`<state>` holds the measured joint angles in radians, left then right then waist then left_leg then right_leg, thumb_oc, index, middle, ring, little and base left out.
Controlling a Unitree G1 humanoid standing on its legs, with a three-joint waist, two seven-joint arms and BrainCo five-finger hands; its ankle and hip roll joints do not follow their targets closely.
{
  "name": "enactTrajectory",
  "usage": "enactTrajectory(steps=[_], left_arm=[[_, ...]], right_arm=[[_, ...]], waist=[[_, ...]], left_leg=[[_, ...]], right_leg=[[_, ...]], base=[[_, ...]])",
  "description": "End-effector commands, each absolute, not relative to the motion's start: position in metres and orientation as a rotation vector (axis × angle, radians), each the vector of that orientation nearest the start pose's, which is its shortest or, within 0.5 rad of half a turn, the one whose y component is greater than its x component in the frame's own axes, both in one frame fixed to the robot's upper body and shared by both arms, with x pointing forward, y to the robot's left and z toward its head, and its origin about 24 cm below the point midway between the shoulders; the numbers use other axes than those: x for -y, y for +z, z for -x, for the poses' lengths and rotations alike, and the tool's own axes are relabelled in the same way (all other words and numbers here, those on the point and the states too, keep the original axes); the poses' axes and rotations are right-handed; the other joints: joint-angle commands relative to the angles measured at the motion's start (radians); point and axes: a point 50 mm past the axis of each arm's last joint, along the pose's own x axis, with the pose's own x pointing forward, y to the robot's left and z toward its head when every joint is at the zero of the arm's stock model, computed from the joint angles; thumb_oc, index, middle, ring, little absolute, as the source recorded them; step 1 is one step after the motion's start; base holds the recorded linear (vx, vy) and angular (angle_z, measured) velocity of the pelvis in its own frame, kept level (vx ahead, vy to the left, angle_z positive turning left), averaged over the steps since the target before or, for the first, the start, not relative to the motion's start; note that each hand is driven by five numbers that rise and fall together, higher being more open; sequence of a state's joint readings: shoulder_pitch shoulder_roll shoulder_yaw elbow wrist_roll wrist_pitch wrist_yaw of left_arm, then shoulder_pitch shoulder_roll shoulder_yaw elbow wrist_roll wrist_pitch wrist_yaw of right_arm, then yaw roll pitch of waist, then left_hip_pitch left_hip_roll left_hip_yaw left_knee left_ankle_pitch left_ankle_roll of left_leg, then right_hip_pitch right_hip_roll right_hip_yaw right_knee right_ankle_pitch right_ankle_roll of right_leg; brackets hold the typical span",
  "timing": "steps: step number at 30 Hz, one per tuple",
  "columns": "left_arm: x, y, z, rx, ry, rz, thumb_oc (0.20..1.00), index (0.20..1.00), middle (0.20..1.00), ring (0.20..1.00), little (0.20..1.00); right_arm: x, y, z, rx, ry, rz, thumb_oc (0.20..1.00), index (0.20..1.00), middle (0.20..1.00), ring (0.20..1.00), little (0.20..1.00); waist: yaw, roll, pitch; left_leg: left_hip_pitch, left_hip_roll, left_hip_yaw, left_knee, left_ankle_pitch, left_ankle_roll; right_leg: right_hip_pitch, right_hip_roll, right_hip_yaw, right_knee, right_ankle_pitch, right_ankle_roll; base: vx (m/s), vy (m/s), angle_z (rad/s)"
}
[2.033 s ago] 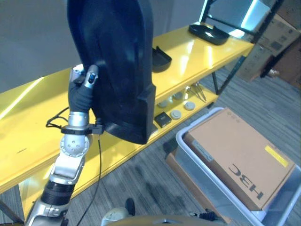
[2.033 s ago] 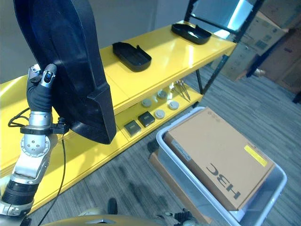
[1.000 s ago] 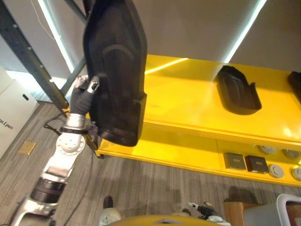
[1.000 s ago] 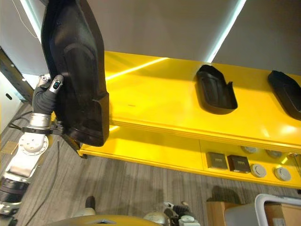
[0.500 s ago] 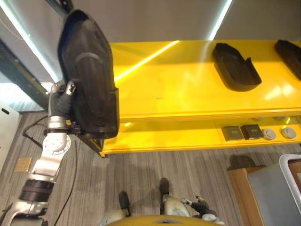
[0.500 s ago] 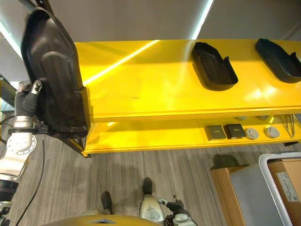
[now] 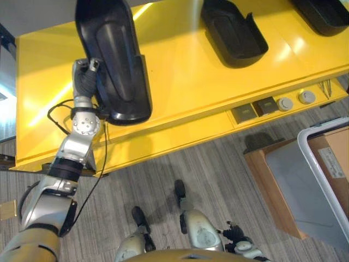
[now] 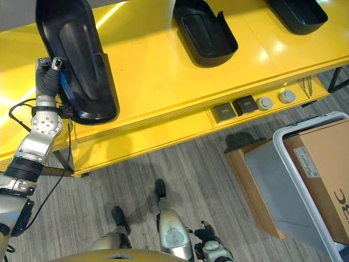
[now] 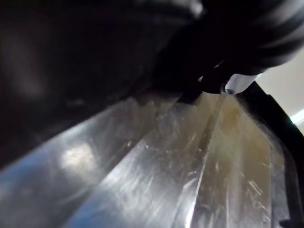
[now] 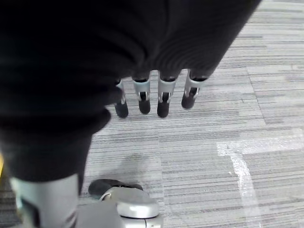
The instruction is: Move parts from the plastic box to the shelf.
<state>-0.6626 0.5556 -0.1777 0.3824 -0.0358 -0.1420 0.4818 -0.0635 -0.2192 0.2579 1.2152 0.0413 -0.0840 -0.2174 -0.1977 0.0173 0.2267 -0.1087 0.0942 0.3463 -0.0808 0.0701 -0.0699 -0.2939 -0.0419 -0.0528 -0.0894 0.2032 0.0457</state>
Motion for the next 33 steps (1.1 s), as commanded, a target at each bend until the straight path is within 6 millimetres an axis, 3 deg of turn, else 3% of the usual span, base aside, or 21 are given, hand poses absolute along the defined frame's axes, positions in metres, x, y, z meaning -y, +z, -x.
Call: enactTrajectory(steps=[1, 6, 12, 22, 23, 24, 25, 33], left_arm=[[-0.249, 0.239, -0.354, 0.610, 0.501, -0.529, 0.200, 0.200, 0.200, 0.200, 0.200], [-0.257, 0.255, -0.361, 0.590, 0.526, -0.563, 0.200, 0.200, 0.200, 0.200, 0.200], [-0.270, 0.249, -0.365, 0.493, 0.515, -0.647, 0.200, 0.200, 0.200, 0.200, 0.200], [-0.275, 0.237, -0.369, 0.403, 0.512, -0.719, 0.200, 0.200, 0.200, 0.200, 0.200], [-0.278, 0.233, -0.371, 0.377, 0.528, -0.718, 0.454, 0.454, 0.454, 0.454, 0.454], [-0.278, 0.233, -0.371, 0.377, 0.528, -0.718, 0.454, 0.454, 0.454, 0.454, 0.454], [-0.280, 0.234, -0.371, 0.367, 0.541, -0.739, 1.000, 1.000, 1.000, 1.000, 1.000], [-0.279, 0.225, -0.370, 0.347, 0.566, -0.718, 1.000, 1.000, 1.000, 1.000, 1.000]], right_arm=[[0.210, -0.151, -0.136, -1.013, -0.091, 0.371, 1.000, 1.000, 1.000, 1.000, 1.000], [0.223, -0.147, -0.143, -1.006, -0.152, 0.358, 1.000, 1.000, 1.000, 1.000, 1.000], [0.230, -0.144, -0.147, -1.011, -0.169, 0.357, 1.000, 1.000, 1.000, 1.000, 1.000], [0.216, -0.144, -0.153, -0.986, -0.135, 0.312, 1.000, 1.000, 1.000, 1.000, 1.000], [0.213, -0.144, -0.154, -0.978, -0.117, 0.313, 1.000, 1.000, 1.000, 1.000, 1.000], [0.213, -0.144, -0.154, -0.978, -0.117, 0.313, 1.000, 1.000, 1.000, 1.000, 1.000], [0.213, -0.144, -0.154, -0.975, -0.114, 0.315, 1.000, 1.000, 1.000, 1.000, 1.000], [0.215, -0.143, -0.155, -0.967, -0.120, 0.321, 1.000, 1.000, 1.000, 1.000, 1.000]], waist=[[0.011, -0.017, 0.001], [0.016, -0.013, 0.028], [0.027, 0.000, 0.051], [0.029, 0.002, 0.070], [0.026, -0.002, 0.071], [0.026, -0.002, 0.071], [0.024, -0.005, 0.073], [0.028, -0.004, 0.077]], left_leg=[[0.000, 0.070, -0.088, -0.007, 0.014, -0.051], [-0.014, 0.068, -0.095, -0.007, 0.025, -0.054], [-0.022, 0.066, -0.105, -0.007, 0.033, -0.056], [-0.022, 0.071, -0.103, -0.007, 0.038, -0.060], [-0.022, 0.073, -0.100, -0.007, 0.038, -0.061], [-0.022, 0.073, -0.100, -0.007, 0.038, -0.061], [-0.023, 0.074, -0.098, -0.007, 0.038, -0.061], [-0.031, 0.076, -0.105, -0.007, 0.041, -0.063]], right_leg=[[0.020, -0.073, 0.017, 0.011, -0.039, 0.119], [0.011, -0.077, 0.015, 0.009, -0.033, 0.119], [0.012, -0.082, 0.005, 0.007, -0.029, 0.118], [0.014, -0.080, 0.003, 0.003, -0.025, 0.117], [0.012, -0.078, 0.006, 0.002, -0.024, 0.116], [0.012, -0.078, 0.006, 0.002, -0.024, 0.116], [0.009, -0.077, 0.006, 0.002, -0.024, 0.116], [0.008, -0.077, -0.001, 0.002, -0.026, 0.113]], base=[[-0.02, -0.014, -0.13], [0.00, -0.007, -0.03], [0.00, 0.000, 0.00], [-0.01, -0.006, 0.04], [0.00, 0.000, 0.00], [0.00, 0.000, 0.00], [0.00, 0.000, 0.00], [0.00, 0.000, 0.00]])
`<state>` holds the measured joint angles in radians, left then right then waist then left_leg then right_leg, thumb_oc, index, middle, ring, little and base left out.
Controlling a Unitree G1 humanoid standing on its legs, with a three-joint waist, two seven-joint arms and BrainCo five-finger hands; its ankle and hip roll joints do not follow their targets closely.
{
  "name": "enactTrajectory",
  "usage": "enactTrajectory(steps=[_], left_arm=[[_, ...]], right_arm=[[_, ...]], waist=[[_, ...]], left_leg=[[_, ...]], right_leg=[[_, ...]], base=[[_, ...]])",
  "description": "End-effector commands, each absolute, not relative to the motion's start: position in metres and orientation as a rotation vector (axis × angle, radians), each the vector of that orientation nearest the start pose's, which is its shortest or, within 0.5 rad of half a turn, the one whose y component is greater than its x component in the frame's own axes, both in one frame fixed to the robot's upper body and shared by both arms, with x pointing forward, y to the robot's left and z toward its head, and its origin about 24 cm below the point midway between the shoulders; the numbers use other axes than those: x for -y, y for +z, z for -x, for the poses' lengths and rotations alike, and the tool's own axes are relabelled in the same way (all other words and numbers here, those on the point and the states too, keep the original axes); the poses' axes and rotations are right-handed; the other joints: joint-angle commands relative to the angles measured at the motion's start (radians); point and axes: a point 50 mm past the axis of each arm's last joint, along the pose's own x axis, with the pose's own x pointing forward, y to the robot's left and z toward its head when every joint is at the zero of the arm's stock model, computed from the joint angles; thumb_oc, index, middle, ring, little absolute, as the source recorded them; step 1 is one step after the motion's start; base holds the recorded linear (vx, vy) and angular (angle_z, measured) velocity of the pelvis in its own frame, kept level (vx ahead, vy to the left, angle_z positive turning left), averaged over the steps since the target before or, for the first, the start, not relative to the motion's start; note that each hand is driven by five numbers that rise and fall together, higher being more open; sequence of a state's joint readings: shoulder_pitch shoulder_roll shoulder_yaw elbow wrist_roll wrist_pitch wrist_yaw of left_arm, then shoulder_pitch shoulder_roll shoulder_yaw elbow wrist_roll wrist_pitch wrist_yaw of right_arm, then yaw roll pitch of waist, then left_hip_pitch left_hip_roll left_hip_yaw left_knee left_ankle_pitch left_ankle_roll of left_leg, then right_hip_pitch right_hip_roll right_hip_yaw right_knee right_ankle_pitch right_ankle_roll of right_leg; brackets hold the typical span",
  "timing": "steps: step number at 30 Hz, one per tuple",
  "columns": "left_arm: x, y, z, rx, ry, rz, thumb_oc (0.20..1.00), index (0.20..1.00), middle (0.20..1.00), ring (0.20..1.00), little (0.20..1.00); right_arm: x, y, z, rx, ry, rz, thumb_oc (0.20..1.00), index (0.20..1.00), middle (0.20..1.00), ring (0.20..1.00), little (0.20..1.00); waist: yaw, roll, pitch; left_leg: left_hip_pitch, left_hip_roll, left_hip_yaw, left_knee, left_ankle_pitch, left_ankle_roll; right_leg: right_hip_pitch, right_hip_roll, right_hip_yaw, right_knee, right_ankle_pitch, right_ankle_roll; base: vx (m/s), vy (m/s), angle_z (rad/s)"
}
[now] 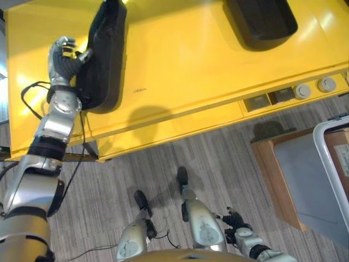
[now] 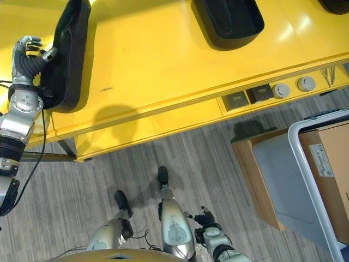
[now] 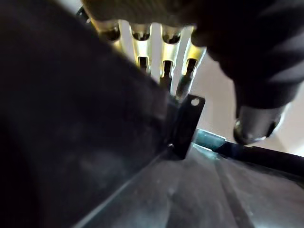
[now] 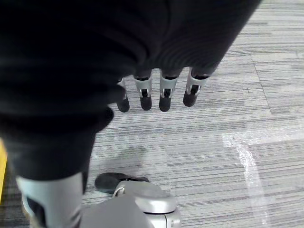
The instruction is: Move parts from the plastic box to the shelf.
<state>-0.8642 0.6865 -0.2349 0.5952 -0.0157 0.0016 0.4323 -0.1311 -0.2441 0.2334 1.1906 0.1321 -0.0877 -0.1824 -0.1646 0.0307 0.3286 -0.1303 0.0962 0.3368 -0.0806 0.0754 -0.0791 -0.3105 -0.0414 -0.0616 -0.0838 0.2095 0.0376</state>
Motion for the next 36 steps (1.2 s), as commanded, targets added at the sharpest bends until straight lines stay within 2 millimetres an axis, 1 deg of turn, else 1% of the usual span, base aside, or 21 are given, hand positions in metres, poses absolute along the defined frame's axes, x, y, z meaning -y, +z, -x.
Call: enactTrajectory(steps=[1, 4, 6, 9, 12, 13, 15, 18, 22, 23, 25, 26, 27, 28, 29, 30, 31, 32, 33, 36], left_arm=[[-0.281, 0.223, -0.369, 0.339, 0.573, -0.715, 1.000, 1.000, 1.000, 1.000, 1.000], [-0.282, 0.221, -0.367, 0.343, 0.586, -0.696, 1.000, 1.000, 1.000, 1.000, 1.000], [-0.278, 0.222, -0.365, 0.372, 0.588, -0.648, 1.000, 1.000, 1.000, 1.000, 1.000], [-0.268, 0.217, -0.360, 0.422, 0.557, -0.501, 1.000, 1.000, 1.000, 1.000, 1.000], [-0.260, 0.211, -0.359, 0.433, 0.506, -0.342, 1.000, 1.000, 1.000, 1.000, 1.000], [-0.260, 0.211, -0.359, 0.432, 0.506, -0.341, 1.000, 1.000, 1.000, 1.000, 1.000], [-0.256, 0.209, -0.359, 0.435, 0.494, -0.266, 1.000, 1.000, 1.000, 1.000, 1.000], [-0.255, 0.209, -0.361, 0.428, 0.495, -0.268, 1.000, 1.000, 1.000, 1.000, 1.000], [-0.266, 0.210, -0.360, 0.413, 0.525, -0.307, 1.000, 1.000, 1.000, 1.000, 1.000], [-0.266, 0.210, -0.360, 0.413, 0.524, -0.307, 1.000, 1.000, 1.000, 1.000, 1.000], [-0.279, 0.215, -0.359, 0.398, 0.545, -0.392, 1.000, 1.000, 1.000, 1.000, 1.000], [-0.279, 0.215, -0.359, 0.398, 0.544, -0.392, 1.000, 1.000, 1.000, 1.000, 1.000], [-0.285, 0.217, -0.359, 0.387, 0.557, -0.432, 1.000, 1.000, 1.000, 1.000, 1.000], [-0.289, 0.227, -0.360, 0.397, 0.566, -0.534, 1.000, 1.000, 1.000, 1.000, 1.000], [-0.290, 0.231, -0.360, 0.408, 0.579, -0.575, 1.000, 1.000, 1.000, 1.000, 1.000], [-0.290, 0.231, -0.360, 0.409, 0.579, -0.576, 1.000, 1.000, 1.000, 1.000, 1.000], [-0.281, 0.239, -0.357, 0.475, 0.560, -0.615, 1.000, 1.000, 1.000, 1.000, 1.000], [-0.269, 0.244, -0.351, 0.548, 0.509, -0.618, 1.000, 1.000, 1.000, 1.000, 1.000], [-0.260, 0.244, -0.345, 0.600, 0.467, -0.605, 1.000, 1.000, 1.000, 1.000, 1.000], [-0.235, 0.229, -0.325, 0.675, 0.329, -0.574, 1.000, 1.000, 1.000, 1.000, 1.000]], right_arm=[[0.215, -0.143, -0.155, -0.965, -0.118, 0.325, 1.000, 1.000, 1.000, 1.000, 1.000], [0.214, -0.143, -0.155, -0.966, -0.117, 0.324, 1.000, 1.000, 1.000, 1.000, 1.000], [0.214, -0.143, -0.154, -0.968, -0.112, 0.326, 1.000, 1.000, 1.000, 1.000, 1.000], [0.213, -0.144, -0.154, -0.968, -0.102, 0.337, 1.000, 1.000, 1.000, 1.000, 1.000], [0.217, -0.144, -0.153, -0.979, -0.108, 0.353, 1.000, 1.000, 1.000, 1.000, 1.000], [0.217, -0.144, -0.153, -0.979, -0.108, 0.354, 1.000, 1.000, 1.000, 1.000, 1.000], [0.221, -0.142, -0.154, -0.975, -0.125, 0.356, 1.000, 1.000, 1.000, 1.000, 1.000], [0.225, -0.142, -0.153, -0.976, -0.127, 0.375, 1.000, 1.000, 1.000, 1.000, 1.000], [0.228, -0.143, -0.146, -0.990, -0.124, 0.382, 1.000, 1.000, 1.000, 1.000, 1.000], [0.228, -0.143, -0.146, -0.990, -0.124, 0.381, 1.000, 1.000, 1.000, 1.000, 1.000], [0.230, -0.145, -0.139, -1.009, -0.123, 0.380, 1.000, 1.000, 1.000, 1.000, 1.000], [0.230, -0.145, -0.139, -1.009, -0.123, 0.379, 1.000, 1.000, 1.000, 1.000, 1.000], [0.231, -0.146, -0.136, -1.015, -0.125, 0.380, 1.000, 1.000, 1.000, 1.000, 1.000], [0.232, -0.148, -0.131, -1.030, -0.120, 0.377, 1.000, 1.000, 1.000, 1.000, 1.000], [0.232, -0.148, -0.130, -1.037, -0.119, 0.376, 1.000, 1.000, 1.000, 1.000, 1.000], [0.232, -0.148, -0.130, -1.037, -0.119, 0.375, 1.000, 1.000, 1.000, 1.000, 1.000], [0.231, -0.150, -0.128, -1.045, -0.123, 0.367, 1.000, 1.000, 1.000, 1.000, 1.000], [0.231, -0.150, -0.126, -1.052, -0.128, 0.362, 1.000, 1.000, 1.000, 1.000, 1.000], [0.231, -0.151, -0.123, -1.062, -0.132, 0.357, 1.000, 1.000, 1.000, 1.000, 1.000], [0.231, -0.154, -0.115, -1.090, -0.136, 0.352, 1.000, 1.000, 1.000, 1.000, 1.000]], waist=[[-0.004, -0.017, -0.025], [-0.002, -0.017, -0.026], [0.000, -0.018, -0.028], [0.005, -0.017, -0.034], [0.009, -0.011, -0.043], [0.008, -0.010, -0.043], [0.009, -0.004, -0.052], [0.008, 0.004, -0.070], [0.007, 0.010, -0.093], [0.007, 0.010, -0.093], [0.005, 0.016, -0.108], [0.005, 0.015, -0.108], [0.003, 0.018, -0.111], [0.001, 0.019, -0.115], [-0.001, 0.020, -0.121], [-0.001, 0.019, -0.121], [0.001, 0.020, -0.124], [0.004, 0.020, -0.126], [0.009, 0.020, -0.131], [0.015, 0.021, -0.149]], left_leg=[[-0.009, 0.076, -0.097, -0.007, 0.036, -0.054], [-0.008, 0.078, -0.098, -0.007, 0.036, -0.054], [-0.007, 0.080, -0.099, -0.007, 0.036, -0.055], [-0.004, 0.084, -0.103, -0.007, 0.036, -0.056], [0.004, 0.085, -0.108, -0.007, 0.035, -0.058], [0.005, 0.086, -0.108, -0.007, 0.035, -0.058], [0.015, 0.089, -0.110, -0.007, 0.033, -0.059], [0.039, 0.092, -0.115, -0.007, 0.027, -0.060], [0.061, 0.091, -0.115, -0.007, 0.021, -0.061], [0.061, 0.091, -0.115, -0.007, 0.021, -0.061], [0.071, 0.092, -0.114, -0.007, 0.018, -0.063], [0.071, 0.092, -0.114, -0.007, 0.018, -0.063], [0.073, 0.092, -0.115, -0.007, 0.019, -0.063], [0.079, 0.094, -0.116, -0.007, 0.015, -0.065], [0.076, 0.094, -0.115, -0.007, 0.019, -0.065], [0.075, 0.094, -0.115, -0.007, 0.019, -0.065], [0.080, 0.094, -0.115, -0.007, 0.018, -0.066], [0.086, 0.094, -0.118, -0.007, 0.016, -0.067], [0.091, 0.094, -0.119, -0.007, 0.014, -0.067], [0.116, 0.095, -0.124, -0.007, 0.005, -0.067]], right_leg=[[0.025, -0.077, 0.007, -0.003, -0.033, 0.121], [0.027, -0.074, 0.006, -0.003, -0.036, 0.119], [0.030, -0.072, 0.003, -0.003, -0.038, 0.118], [0.036, -0.069, 0.000, -0.003, -0.043, 0.115], [0.050, -0.068, -0.007, -0.003, -0.051, 0.112], [0.051, -0.067, -0.007, -0.003, -0.052, 0.112], [0.067, -0.067, -0.013, -0.003, -0.060, 0.109], [0.096, -0.064, -0.022, -0.003, -0.069, 0.107], [0.117, -0.063, -0.024, -0.003, -0.076, 0.105], [0.118, -0.063, -0.024, -0.003, -0.076, 0.105], [0.130, -0.062, -0.027, -0.003, -0.079, 0.106], [0.130, -0.062, -0.027, -0.003, -0.079, 0.106], [0.131, -0.061, -0.027, -0.003, -0.079, 0.106], [0.138, -0.060, -0.028, -0.003, -0.082, 0.107], [0.135, -0.061, -0.029, -0.003, -0.080, 0.107], [0.134, -0.061, -0.029, -0.003, -0.080, 0.107], [0.141, -0.060, -0.030, -0.003, -0.081, 0.107], [0.148, -0.061, -0.032, -0.003, -0.084, 0.107], [0.154, -0.061, -0.036, -0.003, -0.087, 0.107], [0.186, -0.061, -0.038, -0.003, -0.101, 0.104]], base=[[0.00, 0.000, 0.00], [0.00, 0.000, 0.00], [0.00, 0.000, 0.00], [0.00, 0.000, 0.00], [0.00, -0.007, 0.06], [0.01, -0.005, 0.07], [0.01, 0.001, 0.06], [0.01, 0.000, 0.06], [0.01, 0.004, 0.11], [0.00, -0.003, 0.03], [0.00, 0.000, 0.00], [0.00, 0.000, 0.00], [-0.02, -0.002, -0.03], [-0.03, -0.007, -0.02], [0.00, 0.000, 0.00], [0.00, 0.000, 0.00], [0.00, 0.000, 0.00], [0.00, 0.000, 0.00], [0.00, 0.000, 0.00], [0.05, 0.000, 0.02]])
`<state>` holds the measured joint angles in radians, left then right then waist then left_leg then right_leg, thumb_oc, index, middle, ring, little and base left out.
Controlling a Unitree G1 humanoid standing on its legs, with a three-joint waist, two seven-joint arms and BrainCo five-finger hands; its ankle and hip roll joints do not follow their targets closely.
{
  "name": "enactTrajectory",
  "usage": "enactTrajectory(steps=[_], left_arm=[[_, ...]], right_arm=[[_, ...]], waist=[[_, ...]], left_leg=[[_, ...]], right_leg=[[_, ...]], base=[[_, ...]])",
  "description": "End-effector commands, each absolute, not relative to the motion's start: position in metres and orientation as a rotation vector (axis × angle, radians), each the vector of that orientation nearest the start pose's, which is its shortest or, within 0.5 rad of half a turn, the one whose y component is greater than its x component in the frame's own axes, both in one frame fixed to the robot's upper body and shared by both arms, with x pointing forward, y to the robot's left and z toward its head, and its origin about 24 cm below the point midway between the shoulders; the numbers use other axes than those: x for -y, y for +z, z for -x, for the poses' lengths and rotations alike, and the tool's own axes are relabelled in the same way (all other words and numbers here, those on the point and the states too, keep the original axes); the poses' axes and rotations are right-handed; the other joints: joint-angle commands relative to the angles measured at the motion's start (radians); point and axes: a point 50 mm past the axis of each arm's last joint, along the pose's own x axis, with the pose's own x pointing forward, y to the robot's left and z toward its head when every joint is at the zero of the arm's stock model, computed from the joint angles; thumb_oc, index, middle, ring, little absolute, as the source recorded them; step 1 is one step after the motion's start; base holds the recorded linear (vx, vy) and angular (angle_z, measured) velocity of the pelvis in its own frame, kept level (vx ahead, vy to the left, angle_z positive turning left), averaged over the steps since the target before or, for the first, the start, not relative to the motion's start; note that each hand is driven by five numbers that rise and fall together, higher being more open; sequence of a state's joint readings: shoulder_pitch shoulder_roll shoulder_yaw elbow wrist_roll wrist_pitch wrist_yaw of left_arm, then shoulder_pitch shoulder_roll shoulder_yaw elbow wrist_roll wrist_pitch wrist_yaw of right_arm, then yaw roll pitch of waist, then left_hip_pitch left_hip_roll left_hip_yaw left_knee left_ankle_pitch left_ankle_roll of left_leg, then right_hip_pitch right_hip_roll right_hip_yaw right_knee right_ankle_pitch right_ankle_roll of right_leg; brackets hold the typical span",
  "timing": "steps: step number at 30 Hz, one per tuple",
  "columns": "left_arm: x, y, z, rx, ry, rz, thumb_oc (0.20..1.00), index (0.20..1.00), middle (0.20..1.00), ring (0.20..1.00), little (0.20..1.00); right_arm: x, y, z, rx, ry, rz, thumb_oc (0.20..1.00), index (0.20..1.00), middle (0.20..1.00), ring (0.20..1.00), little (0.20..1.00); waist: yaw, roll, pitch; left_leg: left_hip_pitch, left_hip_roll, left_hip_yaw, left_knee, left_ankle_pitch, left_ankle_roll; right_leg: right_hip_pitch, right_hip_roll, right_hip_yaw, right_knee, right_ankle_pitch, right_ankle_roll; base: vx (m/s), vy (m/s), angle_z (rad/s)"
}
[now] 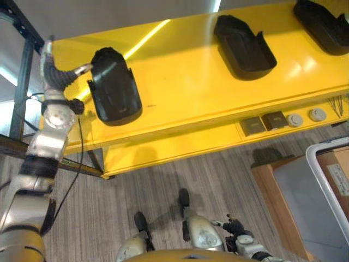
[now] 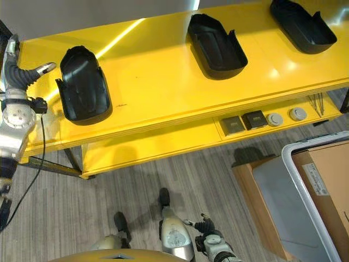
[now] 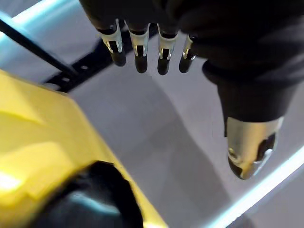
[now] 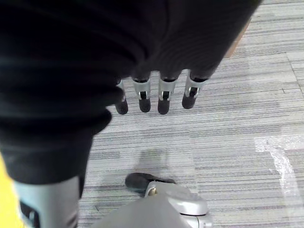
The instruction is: Move parts from the plastic box to the shelf.
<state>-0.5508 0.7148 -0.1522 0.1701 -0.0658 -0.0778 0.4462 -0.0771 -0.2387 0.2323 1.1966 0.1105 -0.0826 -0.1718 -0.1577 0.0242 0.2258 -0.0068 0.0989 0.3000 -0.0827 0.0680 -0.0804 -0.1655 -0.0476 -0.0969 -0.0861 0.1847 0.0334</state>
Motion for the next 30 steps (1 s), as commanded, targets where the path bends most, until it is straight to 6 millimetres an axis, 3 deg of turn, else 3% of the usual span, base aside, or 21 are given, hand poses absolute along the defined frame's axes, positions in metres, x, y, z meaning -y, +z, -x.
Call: enactTrajectory(steps=[1, 5, 9, 10, 11, 16, 24, 30], left_arm=[[-0.227, 0.223, -0.320, 0.688, 0.288, -0.540, 1.000, 1.000, 1.000, 1.000, 1.000], [-0.188, 0.196, -0.295, 0.693, 0.037, -0.396, 1.000, 1.000, 1.000, 1.000, 1.000], [-0.172, 0.180, -0.275, 0.653, -0.112, -0.266, 1.000, 1.000, 1.000, 1.000, 1.000], [-0.164, 0.167, -0.263, 0.598, -0.223, -0.199, 0.476, 0.476, 0.476, 0.476, 0.476], [-0.160, 0.162, -0.257, 0.575, -0.275, -0.163, 0.200, 0.200, 0.200, 0.200, 0.200], [-0.146, 0.109, -0.242, 0.310, -0.384, 0.068, 0.200, 0.200, 0.200, 0.200, 0.200], [-0.140, 0.094, -0.247, 0.242, -0.380, 0.078, 0.200, 0.200, 0.200, 0.200, 0.200], [-0.138, 0.109, -0.279, 0.313, -0.237, 0.120, 0.200, 0.200, 0.200, 0.200, 0.200]], right_arm=[[0.231, -0.155, -0.112, -1.102, -0.132, 0.353, 1.000, 1.000, 1.000, 1.000, 1.000], [0.232, -0.158, -0.102, -1.144, -0.150, 0.337, 1.000, 1.000, 1.000, 1.000, 1.000], [0.230, -0.159, -0.100, -1.151, -0.157, 0.320, 1.000, 1.000, 1.000, 1.000, 1.000], [0.230, -0.160, -0.100, -1.152, -0.163, 0.309, 1.000, 1.000, 1.000, 1.000, 1.000], [0.229, -0.159, -0.102, -1.150, -0.163, 0.302, 1.000, 1.000, 1.000, 1.000, 1.000], [0.221, -0.161, -0.102, -1.155, -0.121, 0.302, 1.000, 1.000, 1.000, 1.000, 1.000], [0.211, -0.163, -0.101, -1.160, -0.081, 0.322, 1.000, 1.000, 1.000, 1.000, 1.000], [0.212, -0.157, -0.119, -1.093, -0.093, 0.358, 1.000, 1.000, 1.000, 1.000, 1.000]], waist=[[0.010, 0.027, -0.055], [0.020, 0.026, -0.088], [0.029, 0.023, -0.112], [0.033, 0.021, -0.126], [0.035, 0.021, -0.130], [0.040, 0.010, -0.143], [0.034, 0.006, -0.132], [0.008, 0.009, -0.074]], left_leg=[[0.003, 0.094, -0.088, -0.005, 0.009, -0.065], [0.040, 0.094, -0.094, -0.005, -0.002, -0.060], [0.064, 0.090, -0.096, -0.005, -0.010, -0.055], [0.078, 0.086, -0.098, -0.005, -0.016, -0.051], [0.082, 0.086, -0.099, -0.005, -0.018, -0.049], [0.093, 0.077, -0.107, -0.005, -0.025, -0.038], [0.070, 0.068, -0.111, -0.005, -0.022, -0.033], [-0.031, 0.065, -0.098, -0.005, 0.004, -0.035]], right_leg=[[0.055, -0.054, -0.005, -0.001, -0.081, 0.106], [0.105, -0.057, -0.017, 0.003, -0.103, 0.101], [0.133, -0.061, -0.026, 0.005, -0.112, 0.099], [0.149, -0.063, -0.030, 0.007, -0.117, 0.099], [0.154, -0.064, -0.032, 0.009, -0.119, 0.100], [0.170, -0.069, -0.030, 0.017, -0.124, 0.098], [0.149, -0.073, -0.027, 0.017, -0.116, 0.101], [0.032, -0.073, -0.002, 0.012, -0.077, 0.107]], base=[[0.05, 0.006, 0.05], [0.05, 0.006, 0.02], [0.02, 0.014, 0.15], [0.01, 0.018, 0.14], [0.02, 0.021, 0.04], [0.01, 0.008, 0.03], [-0.01, 0.008, 0.06], [-0.10, 0.006, -0.03]])
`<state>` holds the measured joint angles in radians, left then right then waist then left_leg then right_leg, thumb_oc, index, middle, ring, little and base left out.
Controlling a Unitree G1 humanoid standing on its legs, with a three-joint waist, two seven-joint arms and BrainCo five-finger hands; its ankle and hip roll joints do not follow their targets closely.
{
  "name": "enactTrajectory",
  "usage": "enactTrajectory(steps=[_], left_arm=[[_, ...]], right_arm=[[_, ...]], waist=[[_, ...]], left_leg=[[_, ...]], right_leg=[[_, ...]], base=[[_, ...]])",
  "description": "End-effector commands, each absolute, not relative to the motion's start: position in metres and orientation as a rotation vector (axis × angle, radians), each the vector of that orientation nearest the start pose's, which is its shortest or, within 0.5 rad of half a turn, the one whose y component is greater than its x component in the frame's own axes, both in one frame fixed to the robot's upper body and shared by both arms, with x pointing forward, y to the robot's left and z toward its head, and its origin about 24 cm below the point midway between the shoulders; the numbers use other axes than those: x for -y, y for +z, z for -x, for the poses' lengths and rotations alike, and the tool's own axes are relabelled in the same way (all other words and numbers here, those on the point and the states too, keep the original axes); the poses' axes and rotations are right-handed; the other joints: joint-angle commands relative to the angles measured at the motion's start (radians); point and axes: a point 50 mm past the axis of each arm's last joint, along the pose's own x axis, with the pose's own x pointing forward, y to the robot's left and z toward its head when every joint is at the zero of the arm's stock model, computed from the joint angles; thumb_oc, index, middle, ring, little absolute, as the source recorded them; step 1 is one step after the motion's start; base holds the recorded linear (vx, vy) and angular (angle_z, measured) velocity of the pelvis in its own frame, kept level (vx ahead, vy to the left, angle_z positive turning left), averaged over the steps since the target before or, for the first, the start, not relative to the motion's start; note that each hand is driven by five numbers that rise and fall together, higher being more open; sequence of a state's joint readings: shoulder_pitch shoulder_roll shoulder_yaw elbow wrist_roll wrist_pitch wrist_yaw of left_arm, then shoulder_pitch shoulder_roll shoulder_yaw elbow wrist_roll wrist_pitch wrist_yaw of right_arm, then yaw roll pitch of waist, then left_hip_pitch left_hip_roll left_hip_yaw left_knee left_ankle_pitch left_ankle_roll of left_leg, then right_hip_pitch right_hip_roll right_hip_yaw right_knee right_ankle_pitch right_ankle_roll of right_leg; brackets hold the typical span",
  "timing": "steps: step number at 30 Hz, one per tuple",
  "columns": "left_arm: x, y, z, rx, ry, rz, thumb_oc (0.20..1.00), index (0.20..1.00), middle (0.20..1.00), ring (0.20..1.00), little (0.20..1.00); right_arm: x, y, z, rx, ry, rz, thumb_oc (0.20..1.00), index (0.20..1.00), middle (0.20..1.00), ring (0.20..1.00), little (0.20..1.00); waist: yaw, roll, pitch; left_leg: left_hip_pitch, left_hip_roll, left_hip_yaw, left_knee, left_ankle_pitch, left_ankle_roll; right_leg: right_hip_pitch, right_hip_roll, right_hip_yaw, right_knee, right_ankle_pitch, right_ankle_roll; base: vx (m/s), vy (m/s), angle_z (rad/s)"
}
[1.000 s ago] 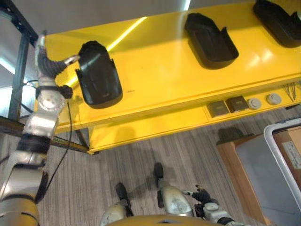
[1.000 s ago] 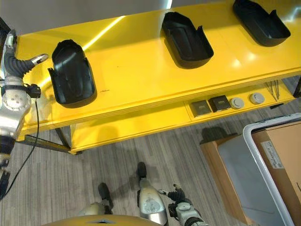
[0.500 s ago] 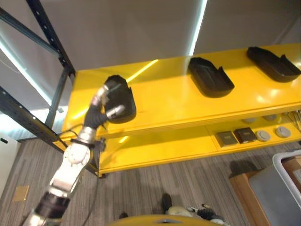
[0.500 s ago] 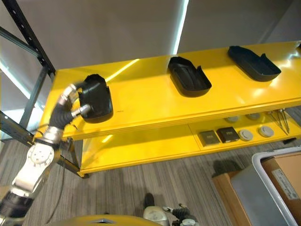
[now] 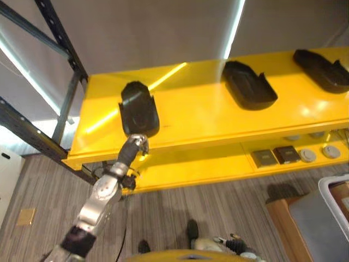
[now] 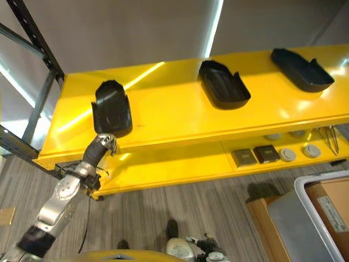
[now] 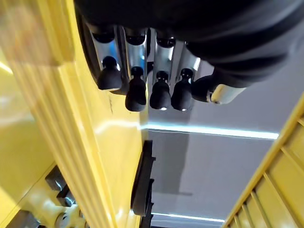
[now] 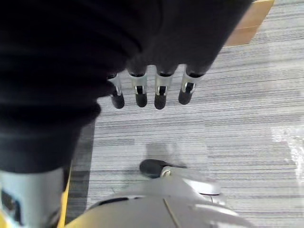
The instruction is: Move parts from the plastic box to the shelf.
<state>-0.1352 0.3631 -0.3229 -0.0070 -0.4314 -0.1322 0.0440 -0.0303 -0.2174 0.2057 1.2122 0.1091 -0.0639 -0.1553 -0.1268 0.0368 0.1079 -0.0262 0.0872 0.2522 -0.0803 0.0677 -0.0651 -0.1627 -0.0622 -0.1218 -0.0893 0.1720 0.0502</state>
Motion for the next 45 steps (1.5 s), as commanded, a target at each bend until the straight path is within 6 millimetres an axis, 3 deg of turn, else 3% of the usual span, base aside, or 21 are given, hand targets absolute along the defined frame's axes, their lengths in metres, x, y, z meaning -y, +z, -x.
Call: enactTrajectory(steps=[1, 9, 28, 38, 45], left_arm=[[-0.140, 0.110, -0.282, 0.320, -0.209, 0.130, 0.200, 0.200, 0.200, 0.200, 0.200], [-0.151, 0.125, -0.296, 0.381, -0.085, 0.179, 0.200, 0.200, 0.200, 0.200, 0.200], [-0.195, 0.134, -0.306, 0.435, 0.179, 0.156, 0.200, 0.200, 0.200, 0.200, 0.200], [-0.195, 0.127, -0.316, 0.385, 0.174, 0.076, 0.200, 0.200, 0.200, 0.200, 0.200], [-0.172, 0.125, -0.302, 0.402, 0.000, -0.016, 0.200, 0.200, 0.200, 0.200, 0.200]], right_arm=[[0.212, -0.157, -0.121, -1.085, -0.094, 0.359, 1.000, 1.000, 1.000, 1.000, 1.000], [0.214, -0.156, -0.121, -1.081, -0.127, 0.363, 1.000, 1.000, 1.000, 1.000, 1.000], [0.217, -0.154, -0.123, -1.059, -0.155, 0.350, 1.000, 1.000, 1.000, 1.000, 1.000], [0.221, -0.156, -0.116, -1.086, -0.172, 0.343, 1.000, 1.000, 1.000, 1.000, 1.000], [0.225, -0.158, -0.111, -1.119, -0.197, 0.331, 1.000, 1.000, 1.000, 1.000, 1.000]], waist=[[-0.025, -0.004, 0.048], [-0.037, -0.007, 0.087], [-0.039, -0.006, 0.089], [-0.050, -0.014, 0.080], [-0.034, -0.012, 0.072]], left_leg=[[-0.021, 0.077, -0.048, -0.007, 0.006, -0.050], [-0.079, 0.080, -0.030, -0.007, 0.022, -0.054], [-0.089, 0.083, -0.022, -0.007, 0.026, -0.060], [-0.095, 0.086, -0.012, -0.007, 0.024, -0.062], [-0.057, 0.082, -0.020, -0.007, 0.012, -0.058]], right_leg=[[0.016, -0.057, 0.030, 0.013, -0.058, 0.091], [-0.054, -0.058, 0.054, 0.009, -0.036, 0.095], [-0.067, -0.056, 0.062, 0.004, -0.031, 0.093], [-0.079, -0.053, 0.070, 0.002, -0.026, 0.095], [-0.034, -0.062, 0.058, 0.002, -0.038, 0.096]], base=[[-0.03, -0.011, -0.09], [-0.01, -0.007, -0.16], [0.00, -0.001, -0.01], [0.00, 0.002, -0.01], [0.00, 0.001, -0.01]])
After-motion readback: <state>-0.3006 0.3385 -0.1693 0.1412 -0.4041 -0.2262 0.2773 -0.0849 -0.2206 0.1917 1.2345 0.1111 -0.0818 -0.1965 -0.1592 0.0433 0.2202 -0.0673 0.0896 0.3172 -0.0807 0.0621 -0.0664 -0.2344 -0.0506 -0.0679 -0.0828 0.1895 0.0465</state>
